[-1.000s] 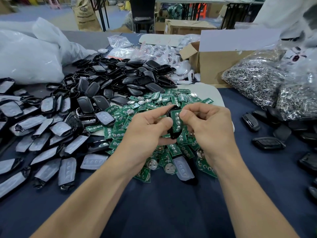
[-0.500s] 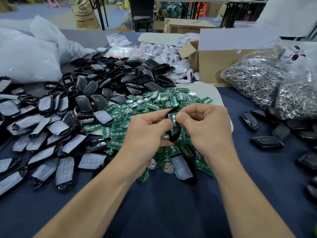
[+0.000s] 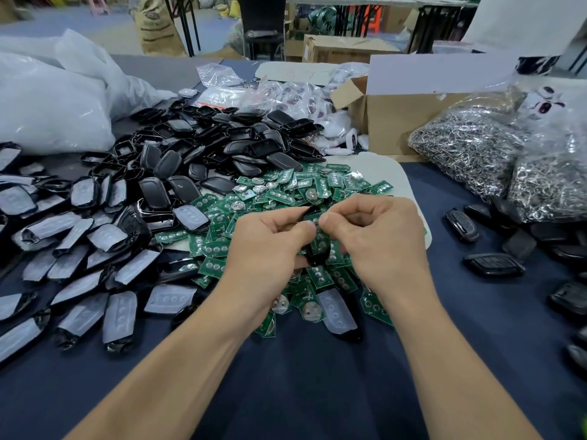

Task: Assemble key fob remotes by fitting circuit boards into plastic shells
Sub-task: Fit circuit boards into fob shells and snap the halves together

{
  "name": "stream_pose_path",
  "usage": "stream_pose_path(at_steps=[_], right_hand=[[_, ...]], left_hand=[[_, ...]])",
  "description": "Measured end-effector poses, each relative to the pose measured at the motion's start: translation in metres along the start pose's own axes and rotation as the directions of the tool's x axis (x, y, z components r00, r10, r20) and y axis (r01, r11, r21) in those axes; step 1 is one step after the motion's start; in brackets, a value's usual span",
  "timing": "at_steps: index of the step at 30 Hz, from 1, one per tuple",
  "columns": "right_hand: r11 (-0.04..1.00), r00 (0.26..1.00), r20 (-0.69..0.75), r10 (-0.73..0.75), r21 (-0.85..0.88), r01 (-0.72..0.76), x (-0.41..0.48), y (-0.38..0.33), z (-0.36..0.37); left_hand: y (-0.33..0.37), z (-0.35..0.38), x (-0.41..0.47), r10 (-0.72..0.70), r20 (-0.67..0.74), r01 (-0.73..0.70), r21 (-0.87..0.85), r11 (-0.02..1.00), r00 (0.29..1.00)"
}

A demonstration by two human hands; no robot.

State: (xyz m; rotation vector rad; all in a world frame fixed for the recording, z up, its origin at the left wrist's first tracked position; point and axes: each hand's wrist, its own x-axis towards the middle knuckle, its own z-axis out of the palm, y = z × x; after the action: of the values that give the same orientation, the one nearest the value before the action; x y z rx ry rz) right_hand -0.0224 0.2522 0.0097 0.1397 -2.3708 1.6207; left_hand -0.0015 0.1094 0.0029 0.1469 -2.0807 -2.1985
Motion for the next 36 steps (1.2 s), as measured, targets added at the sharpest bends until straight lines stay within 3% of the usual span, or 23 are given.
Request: stream_pose_path(at_steps=[9,14,17,19,24,31,33,36], right_hand=[[0.996,0.995,-0.098,-0.027,-0.084,0.019,-0.008,-0.008,0.012],[0.964,0.995,-0.016,-0.098,-0.252,0.090,-0.018,-0.011,0.020],[0.926,0.990,-0.013,-0.138,-0.357,0.124,-0.022,-0.015,0.027],[0.927,0.987,-0.054,-0.150,-0.354,0.122,-0.022,-0.017,0.027],[0.992,0.997,-0.076,0.004,-0.123,-0.013,-0.014,-0.015,0.014],[0.996,0.985,-0.168,-0.047,-0.079,0.034,-0.013,-0.017,0.014],[0.983,0.982,-0.168,0.090,0.174,-0.060,-0.009,-0.019,0.011],[0.801,0.954,-0.074,0.292,0.563,-0.202,-0.003,-0.020,0.000]], left_hand=[[0.000,-0.001,0.003,-0.005,-0.150,0.007,0.014,1.000,0.989],[-0.003,-0.002,0.008,-0.030,-0.261,0.010,-0.075,0.997,0.965],[-0.002,-0.004,0.008,-0.048,-0.218,0.024,-0.113,0.993,0.975],[0.000,-0.006,0.009,-0.088,-0.100,0.071,-0.157,0.985,0.991],[0.008,-0.022,0.013,-0.107,0.227,0.164,-0.253,0.953,0.968],[0.006,-0.027,0.018,-0.068,0.297,0.164,-0.312,0.936,0.953],[0.006,-0.030,0.020,-0.081,0.298,0.186,-0.341,0.921,0.951],[0.007,-0.034,0.023,-0.104,0.301,0.221,-0.388,0.895,0.948]])
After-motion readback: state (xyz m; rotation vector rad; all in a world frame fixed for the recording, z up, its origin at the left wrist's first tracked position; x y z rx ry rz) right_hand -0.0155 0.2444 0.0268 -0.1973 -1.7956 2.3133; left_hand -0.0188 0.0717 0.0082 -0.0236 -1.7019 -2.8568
